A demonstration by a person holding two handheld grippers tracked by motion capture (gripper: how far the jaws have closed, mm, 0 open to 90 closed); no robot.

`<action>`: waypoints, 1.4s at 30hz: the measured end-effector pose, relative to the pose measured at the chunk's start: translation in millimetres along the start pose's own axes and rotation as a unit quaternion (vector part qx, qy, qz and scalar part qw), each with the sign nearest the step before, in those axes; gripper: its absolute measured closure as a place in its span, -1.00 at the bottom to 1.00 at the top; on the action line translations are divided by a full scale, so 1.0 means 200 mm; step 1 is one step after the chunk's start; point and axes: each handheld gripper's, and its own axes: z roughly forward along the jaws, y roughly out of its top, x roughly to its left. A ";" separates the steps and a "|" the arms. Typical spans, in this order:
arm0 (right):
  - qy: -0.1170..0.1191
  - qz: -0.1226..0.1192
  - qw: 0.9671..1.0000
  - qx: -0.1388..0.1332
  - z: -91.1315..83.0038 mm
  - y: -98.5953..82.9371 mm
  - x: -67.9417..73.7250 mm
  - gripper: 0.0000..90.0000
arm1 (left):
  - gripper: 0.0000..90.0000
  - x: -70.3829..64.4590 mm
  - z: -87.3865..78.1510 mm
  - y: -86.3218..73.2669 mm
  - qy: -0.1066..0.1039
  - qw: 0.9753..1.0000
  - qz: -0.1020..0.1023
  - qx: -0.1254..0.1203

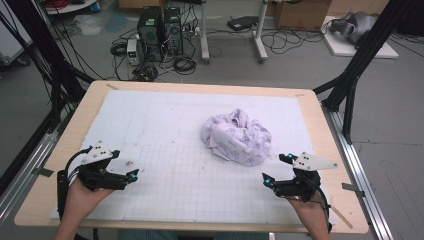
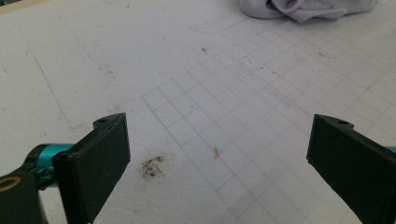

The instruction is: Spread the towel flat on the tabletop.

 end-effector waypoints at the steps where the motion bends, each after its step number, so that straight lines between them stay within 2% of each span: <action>1: 0.001 0.001 1.000 0.000 0.00 0.00 0.00 -0.75 | -0.86 0.00 0.00 0.00 0.000 1.000 0.000 0.000; 18: 0.004 -0.001 1.000 0.003 0.00 0.02 -0.01 -0.75 | -0.86 0.00 0.01 0.02 -0.004 1.000 0.002 -0.003; 27: 0.010 -0.005 1.000 0.012 0.04 0.08 -0.02 -0.75 | -0.86 0.00 0.02 0.03 -0.007 1.000 0.004 -0.004; 28: 0.012 -0.012 1.000 0.017 0.06 0.11 -0.03 -0.75 | -0.86 0.00 0.02 0.03 -0.007 1.000 0.004 -0.005; 32: 0.017 -0.013 1.000 0.020 0.10 0.17 -0.04 -0.75 | -0.86 0.00 0.02 0.03 -0.009 1.000 0.005 -0.004; 37: 0.022 -0.024 0.999 0.015 0.18 0.32 -0.07 -0.74 | -0.86 0.00 0.01 0.04 -0.008 1.000 0.006 -0.006; 38: 0.022 -0.024 0.999 0.015 0.18 0.32 -0.07 -0.74 | -0.86 0.00 0.01 0.04 -0.008 1.000 0.003 -0.009; 39: 0.023 -0.030 0.999 0.014 0.22 0.39 -0.09 -0.74 | -0.86 0.00 0.01 0.04 -0.006 1.000 0.002 -0.008; 42: 0.032 -0.033 0.999 0.014 0.26 0.46 -0.10 -0.68 | -0.86 0.00 0.01 0.04 -0.007 1.000 0.000 -0.009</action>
